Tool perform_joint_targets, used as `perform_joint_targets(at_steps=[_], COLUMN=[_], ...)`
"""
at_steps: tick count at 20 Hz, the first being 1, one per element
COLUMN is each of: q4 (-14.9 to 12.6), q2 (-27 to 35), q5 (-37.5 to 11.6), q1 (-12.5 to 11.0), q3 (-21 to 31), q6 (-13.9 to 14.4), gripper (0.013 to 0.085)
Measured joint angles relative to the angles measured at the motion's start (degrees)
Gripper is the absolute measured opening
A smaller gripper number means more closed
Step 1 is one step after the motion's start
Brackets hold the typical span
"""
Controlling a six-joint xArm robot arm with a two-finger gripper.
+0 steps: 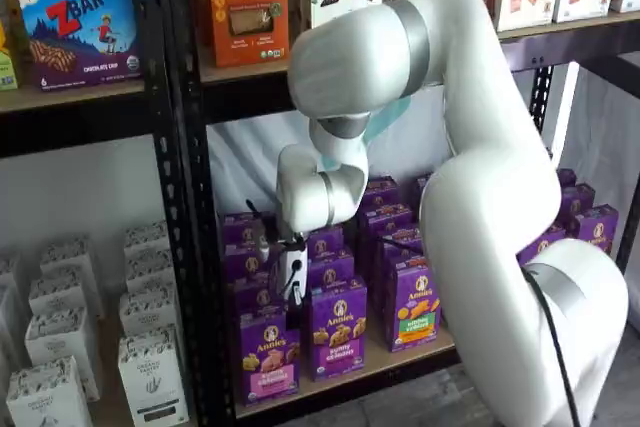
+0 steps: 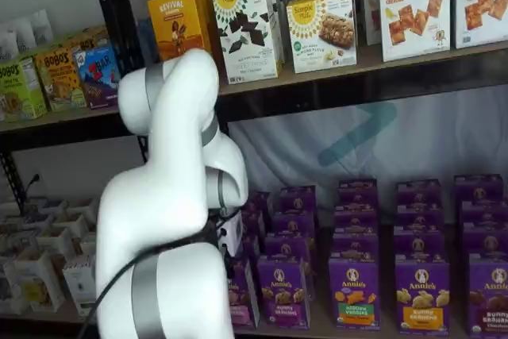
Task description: Pick up the purple box with a pink patch in the middle, on the bottom shelf, the first box from the left
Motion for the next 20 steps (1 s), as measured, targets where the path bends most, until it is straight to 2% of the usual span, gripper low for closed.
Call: perform_joint_targets(at_steps=[6,13,20], q4=[-3.74,-6.40,-6.95], q2=[3.61,7.42,9.85], q5=[1.87,3.06,2.62], q1=[-0.16,0.20,0.25], q3=[-4.57,-8.65,-10.85], q6=[3.31,6.05,6.57], gripper=[0.0850,0.0850,0.0850])
